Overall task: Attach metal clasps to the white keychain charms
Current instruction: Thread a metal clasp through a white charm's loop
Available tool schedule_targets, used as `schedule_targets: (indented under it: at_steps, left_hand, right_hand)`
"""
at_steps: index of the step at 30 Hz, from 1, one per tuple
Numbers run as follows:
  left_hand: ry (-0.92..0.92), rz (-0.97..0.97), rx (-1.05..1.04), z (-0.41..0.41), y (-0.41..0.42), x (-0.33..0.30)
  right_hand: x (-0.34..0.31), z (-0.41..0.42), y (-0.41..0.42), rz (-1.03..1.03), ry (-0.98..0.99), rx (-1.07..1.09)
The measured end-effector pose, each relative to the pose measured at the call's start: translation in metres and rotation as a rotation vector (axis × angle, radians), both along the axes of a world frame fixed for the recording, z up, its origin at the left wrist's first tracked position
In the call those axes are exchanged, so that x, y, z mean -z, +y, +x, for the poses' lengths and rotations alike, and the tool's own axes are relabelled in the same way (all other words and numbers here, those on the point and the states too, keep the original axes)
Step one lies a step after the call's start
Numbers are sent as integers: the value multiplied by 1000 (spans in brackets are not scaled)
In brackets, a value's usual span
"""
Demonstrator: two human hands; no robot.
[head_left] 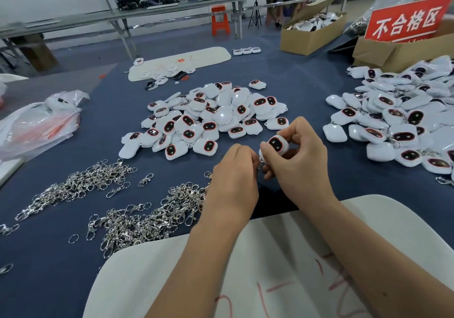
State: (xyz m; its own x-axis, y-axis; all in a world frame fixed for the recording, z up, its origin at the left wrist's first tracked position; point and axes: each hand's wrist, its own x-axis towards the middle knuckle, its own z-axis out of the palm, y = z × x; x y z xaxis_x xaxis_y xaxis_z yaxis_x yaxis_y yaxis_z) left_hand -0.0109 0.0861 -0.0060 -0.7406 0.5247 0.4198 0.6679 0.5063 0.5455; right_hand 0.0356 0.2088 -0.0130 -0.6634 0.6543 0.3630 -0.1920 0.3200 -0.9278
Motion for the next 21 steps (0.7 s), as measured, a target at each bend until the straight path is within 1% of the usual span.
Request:
schedule_targets:
  at_steps: [3, 6, 10, 12, 14, 17, 21]
  left_hand:
    - [-14, -53, -51, 3, 1, 1]
    - [41, -62, -57, 3, 2, 3]
    - [181, 10, -25, -2, 3, 1]
    - [216, 57, -4, -5, 2, 1]
    - [181, 105, 38, -6, 2, 3]
    - [7, 179, 67, -8, 2, 5]
    - [-36, 231, 87, -9, 0, 6]
  right_hand:
    - [1, 0, -2, 67, -22, 36]
    - [1, 0, -3, 75, -35, 64]
    - [-1, 0, 0, -142, -3, 17]
    - [-1, 0, 1, -240, 5, -7]
    - [-1, 0, 2, -305, 15, -28]
    - [0, -1, 1, -356, 27, -41]
    - [0, -1, 3, -417, 35, -46]
